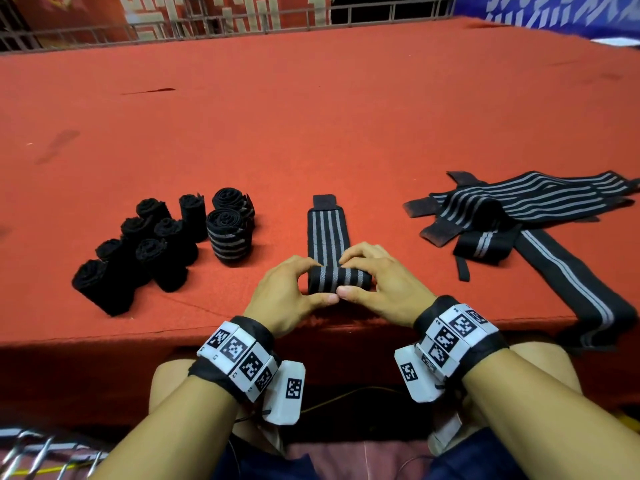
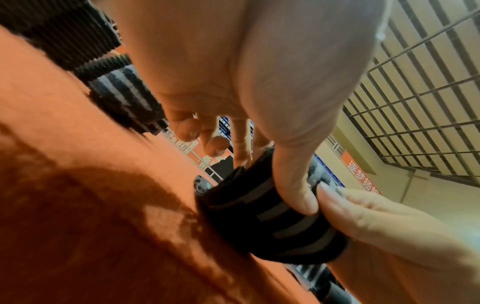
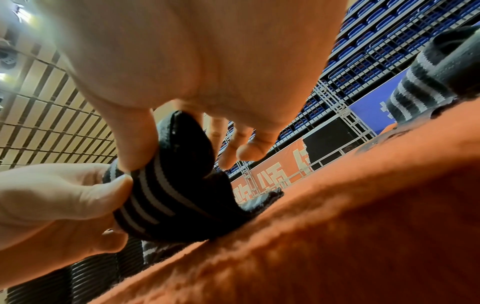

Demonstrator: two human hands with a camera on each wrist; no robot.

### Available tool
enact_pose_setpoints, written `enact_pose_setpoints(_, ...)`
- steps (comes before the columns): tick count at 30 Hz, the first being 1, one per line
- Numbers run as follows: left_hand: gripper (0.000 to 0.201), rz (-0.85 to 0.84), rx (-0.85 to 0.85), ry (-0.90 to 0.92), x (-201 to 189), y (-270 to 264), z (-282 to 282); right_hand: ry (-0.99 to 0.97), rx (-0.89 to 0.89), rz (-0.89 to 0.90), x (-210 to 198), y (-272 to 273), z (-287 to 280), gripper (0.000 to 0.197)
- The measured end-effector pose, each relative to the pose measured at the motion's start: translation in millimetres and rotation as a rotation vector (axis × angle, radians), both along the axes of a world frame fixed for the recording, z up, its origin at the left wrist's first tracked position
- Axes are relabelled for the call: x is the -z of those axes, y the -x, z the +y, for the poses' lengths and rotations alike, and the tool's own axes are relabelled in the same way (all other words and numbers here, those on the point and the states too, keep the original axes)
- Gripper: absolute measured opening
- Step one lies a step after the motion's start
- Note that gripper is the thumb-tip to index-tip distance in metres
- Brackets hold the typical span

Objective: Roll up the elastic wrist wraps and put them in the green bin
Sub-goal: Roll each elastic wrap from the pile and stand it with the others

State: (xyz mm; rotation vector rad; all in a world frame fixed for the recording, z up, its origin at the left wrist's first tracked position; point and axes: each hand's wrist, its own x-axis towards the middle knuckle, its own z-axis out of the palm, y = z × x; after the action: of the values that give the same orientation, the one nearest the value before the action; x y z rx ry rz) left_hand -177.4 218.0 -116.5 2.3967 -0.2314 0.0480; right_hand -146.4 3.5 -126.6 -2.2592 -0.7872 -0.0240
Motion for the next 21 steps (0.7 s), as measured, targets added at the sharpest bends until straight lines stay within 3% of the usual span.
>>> enact_pose_setpoints(5,0.042,0.092,0.014,0.044,3.0,-0.1,1.4,-0.058,-0.006,0.127,3.3,-0.3,1.1,0.022)
enact_pose_setpoints(11,0.042,0.155,-0.023,0.127,18.2,-4.4,4.9,-0.034,0.034,0.141,8.7,-5.8,6.7,0.018)
enact_pose_setpoints(17,0.037,0.209,-0.040,0.181,23.6,-13.4,5.7,-0.072,0.087,0.101,15.6,-9.6,13.1,0.038)
enact_pose_setpoints(21,0.024,0.220,-0.027,0.132,20.7,-18.1,4.2,-0.062,0.080,0.006,19.3,-6.8,8.2,0.034)
